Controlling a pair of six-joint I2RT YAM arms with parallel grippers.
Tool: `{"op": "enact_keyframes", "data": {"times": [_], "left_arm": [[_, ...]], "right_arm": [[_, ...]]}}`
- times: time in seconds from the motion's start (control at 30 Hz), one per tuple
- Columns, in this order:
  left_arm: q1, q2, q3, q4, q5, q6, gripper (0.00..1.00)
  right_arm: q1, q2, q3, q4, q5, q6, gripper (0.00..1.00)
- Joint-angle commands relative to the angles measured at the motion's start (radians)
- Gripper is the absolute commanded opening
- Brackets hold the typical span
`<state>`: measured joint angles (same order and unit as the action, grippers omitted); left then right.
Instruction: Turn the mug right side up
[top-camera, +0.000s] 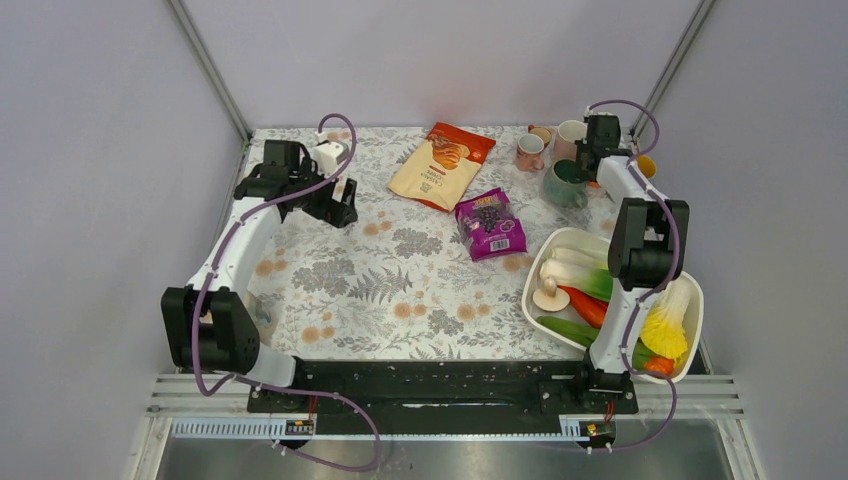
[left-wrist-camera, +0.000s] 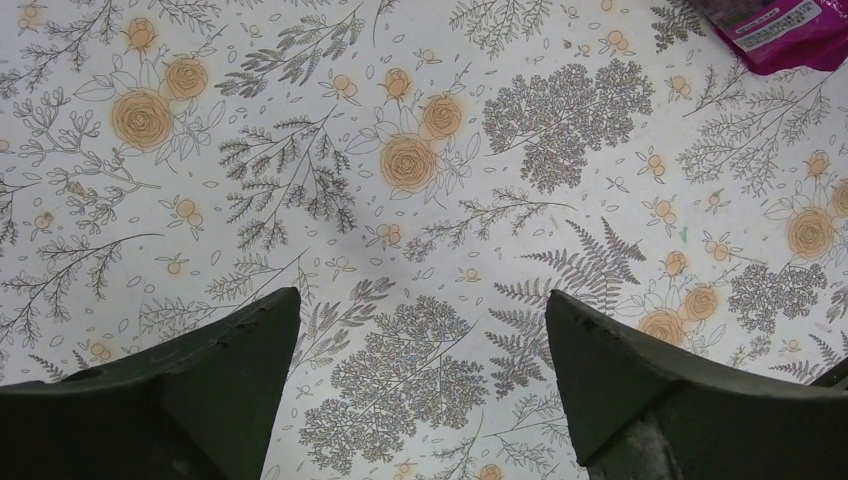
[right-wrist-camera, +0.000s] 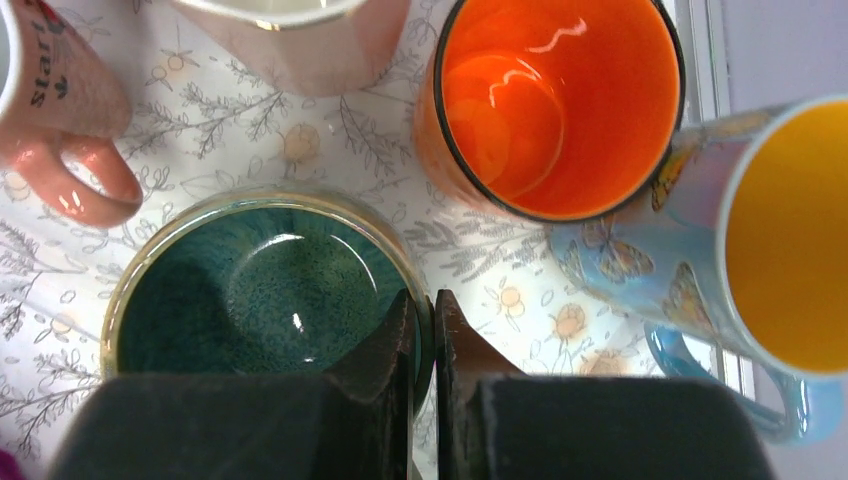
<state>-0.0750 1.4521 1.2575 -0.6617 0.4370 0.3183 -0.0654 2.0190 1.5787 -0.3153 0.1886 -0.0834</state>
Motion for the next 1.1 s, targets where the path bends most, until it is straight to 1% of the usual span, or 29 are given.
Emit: {"op": "enact_keyframes", "data": {"times": [0.0,0.13,0.23,0.43,0.53,0.7,0.77,0.97,1.0,1.07], "left_arm": [[0.015,0.013,0.062,0.007,0.032,0.021,0.96],[0.023,0.023,0.070,0.004,0.035,0.019,0.96],[0.026,0.028,0.079,0.001,0.034,0.021,0.96],[0.032,0.034,0.099,-0.002,0.033,0.019,0.96],[0.033,0.037,0.107,-0.005,0.032,0.021,0.96],[0.034,0.041,0.104,-0.006,0.035,0.021,0.96],[0.034,0.040,0.101,-0.010,0.034,0.025,0.96],[0.034,0.033,0.104,-0.018,0.023,0.040,0.96],[0.034,0.033,0.105,-0.018,0.023,0.041,0.96],[0.034,0.035,0.108,-0.018,0.022,0.040,0.96]], "right_arm": [[0.006,0.017,0.151,0.082,-0.002,-0.026,0.00],[0.001,0.080,0.217,0.057,0.015,-0.049,0.00],[0.001,0.114,0.254,0.030,-0.001,-0.071,0.00],[0.001,0.146,0.305,-0.013,-0.013,-0.088,0.00],[0.003,0.187,0.375,-0.088,-0.051,-0.110,0.00],[0.009,0.282,0.539,-0.219,-0.042,-0.118,0.00],[0.014,0.287,0.547,-0.240,-0.038,-0.125,0.00],[0.017,0.252,0.476,-0.232,-0.032,-0.144,0.00],[0.018,0.247,0.466,-0.228,-0.030,-0.150,0.01],[0.019,0.236,0.445,-0.218,-0.024,-0.154,0.11]]}}
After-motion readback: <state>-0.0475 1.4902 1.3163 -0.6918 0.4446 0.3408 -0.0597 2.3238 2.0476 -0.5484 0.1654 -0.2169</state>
